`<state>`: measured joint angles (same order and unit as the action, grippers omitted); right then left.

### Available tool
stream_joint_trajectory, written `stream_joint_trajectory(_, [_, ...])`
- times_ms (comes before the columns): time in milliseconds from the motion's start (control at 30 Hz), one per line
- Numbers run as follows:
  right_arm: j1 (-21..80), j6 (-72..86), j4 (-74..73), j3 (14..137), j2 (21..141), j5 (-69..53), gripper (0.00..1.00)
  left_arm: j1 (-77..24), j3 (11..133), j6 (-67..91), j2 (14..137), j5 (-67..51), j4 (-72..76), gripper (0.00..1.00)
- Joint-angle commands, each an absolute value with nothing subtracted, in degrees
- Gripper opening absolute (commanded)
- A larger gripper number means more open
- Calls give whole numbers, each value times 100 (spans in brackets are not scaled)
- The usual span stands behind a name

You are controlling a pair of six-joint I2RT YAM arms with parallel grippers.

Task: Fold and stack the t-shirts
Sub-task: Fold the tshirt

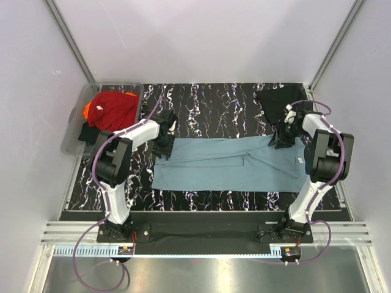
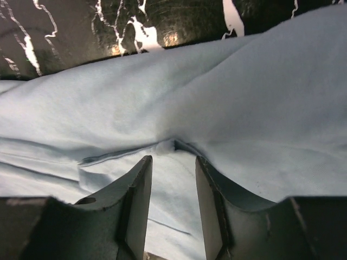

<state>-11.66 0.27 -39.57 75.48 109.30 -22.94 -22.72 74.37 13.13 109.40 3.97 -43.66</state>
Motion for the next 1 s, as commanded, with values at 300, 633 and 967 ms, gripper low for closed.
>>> stream_joint_trajectory(300, [-1055, -431, -3691, 7822, 11206, -2337, 45, -2259, 7910, 1345, 10995, 958, -4544, 43])
stream_joint_trajectory(633, [-1055, -396, -3691, 7770, 11092, -2742, 32, -2268, 7928, 1362, 10697, 739, -4535, 45])
stream_joint_trajectory(967, [-888, 156, -4033, 7699, 10328, -2646, 0, -2399, 8033, 1388, 10108, 414, -4518, 47])
